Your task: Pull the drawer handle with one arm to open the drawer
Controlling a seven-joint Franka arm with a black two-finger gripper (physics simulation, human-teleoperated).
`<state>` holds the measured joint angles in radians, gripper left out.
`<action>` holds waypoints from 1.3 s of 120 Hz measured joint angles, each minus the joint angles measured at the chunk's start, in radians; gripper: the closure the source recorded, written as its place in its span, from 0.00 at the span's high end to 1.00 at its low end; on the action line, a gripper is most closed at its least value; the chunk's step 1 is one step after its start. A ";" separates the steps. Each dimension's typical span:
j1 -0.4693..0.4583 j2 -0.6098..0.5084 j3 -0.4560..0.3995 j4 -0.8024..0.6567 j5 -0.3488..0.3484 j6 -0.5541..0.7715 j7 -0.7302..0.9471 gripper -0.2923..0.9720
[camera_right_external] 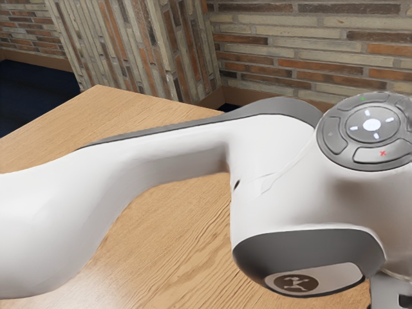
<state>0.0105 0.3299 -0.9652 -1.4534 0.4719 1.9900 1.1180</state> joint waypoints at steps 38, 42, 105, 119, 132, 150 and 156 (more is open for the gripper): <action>-0.006 -0.191 0.102 -0.145 -0.156 0.010 -0.024 0.77; -0.009 -0.209 0.107 -0.160 -0.169 0.011 -0.027 0.77; -0.115 -0.375 0.223 -0.287 -0.261 0.012 -0.079 0.75; -0.178 -0.400 0.258 -0.304 -0.276 0.012 -0.089 0.71; -0.200 -0.420 0.262 -0.316 -0.291 0.012 -0.097 0.71; -0.210 -0.438 0.265 -0.329 -0.297 0.011 -0.108 0.72; -0.212 -0.449 0.265 -0.337 -0.298 0.011 -0.111 0.72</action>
<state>-0.2012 -0.1193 -0.7004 -1.7900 0.1735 2.0010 1.0067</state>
